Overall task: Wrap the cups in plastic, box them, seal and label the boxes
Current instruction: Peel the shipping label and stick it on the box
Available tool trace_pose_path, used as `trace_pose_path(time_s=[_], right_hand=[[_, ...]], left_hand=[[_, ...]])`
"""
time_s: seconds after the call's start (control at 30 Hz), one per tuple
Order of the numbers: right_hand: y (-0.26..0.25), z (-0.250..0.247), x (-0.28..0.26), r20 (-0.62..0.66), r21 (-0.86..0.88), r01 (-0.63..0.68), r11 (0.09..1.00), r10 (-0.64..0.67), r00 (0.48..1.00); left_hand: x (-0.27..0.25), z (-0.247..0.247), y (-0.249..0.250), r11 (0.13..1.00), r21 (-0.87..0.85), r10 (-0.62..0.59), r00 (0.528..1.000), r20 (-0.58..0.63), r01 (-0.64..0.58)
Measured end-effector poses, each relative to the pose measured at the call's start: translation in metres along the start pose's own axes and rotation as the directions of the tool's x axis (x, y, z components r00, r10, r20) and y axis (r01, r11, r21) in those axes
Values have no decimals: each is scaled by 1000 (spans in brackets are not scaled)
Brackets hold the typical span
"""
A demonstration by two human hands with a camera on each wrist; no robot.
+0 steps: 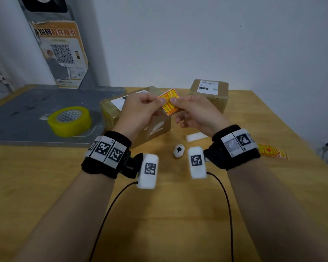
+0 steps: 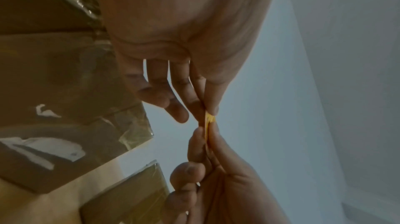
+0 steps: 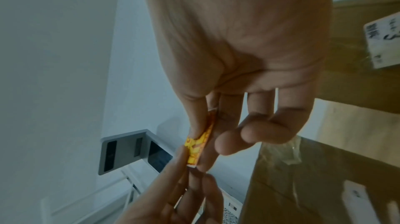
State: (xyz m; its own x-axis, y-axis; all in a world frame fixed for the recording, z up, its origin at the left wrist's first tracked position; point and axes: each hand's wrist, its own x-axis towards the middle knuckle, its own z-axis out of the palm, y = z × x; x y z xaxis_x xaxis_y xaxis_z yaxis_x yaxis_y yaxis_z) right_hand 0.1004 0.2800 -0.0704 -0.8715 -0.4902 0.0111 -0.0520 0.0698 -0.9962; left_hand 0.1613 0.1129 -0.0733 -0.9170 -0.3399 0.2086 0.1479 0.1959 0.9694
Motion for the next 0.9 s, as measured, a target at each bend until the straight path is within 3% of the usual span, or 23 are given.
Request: trace_pose_path(time_s=[0.1, 0.2, 0.37, 0.5, 0.7, 0.9], right_hand=[[3, 6, 9, -125, -50, 84, 995, -90, 988], [7, 9, 16, -328, -237, 172, 956, -246, 912], [6, 21, 15, -207, -157, 206, 966, -236, 949], [4, 21, 16, -184, -152, 188, 970, -215, 959], [1, 17, 18, -182, -173, 213, 962, -244, 952], [-2, 12, 17, -193, -185, 234, 955, -269, 944]], left_hand=[[5, -8, -4, 1000, 5, 25, 998, -49, -25], [7, -12, -9, 996, 70, 60, 997, -48, -57], [7, -11, -13, 993, 61, 102, 994, -22, -101], [9, -9, -12, 992, 68, 105, 994, 13, -106], [8, -2, -9, 981, -176, -68, 996, 57, 77], [6, -1, -7, 969, -222, -87, 991, 104, 108]])
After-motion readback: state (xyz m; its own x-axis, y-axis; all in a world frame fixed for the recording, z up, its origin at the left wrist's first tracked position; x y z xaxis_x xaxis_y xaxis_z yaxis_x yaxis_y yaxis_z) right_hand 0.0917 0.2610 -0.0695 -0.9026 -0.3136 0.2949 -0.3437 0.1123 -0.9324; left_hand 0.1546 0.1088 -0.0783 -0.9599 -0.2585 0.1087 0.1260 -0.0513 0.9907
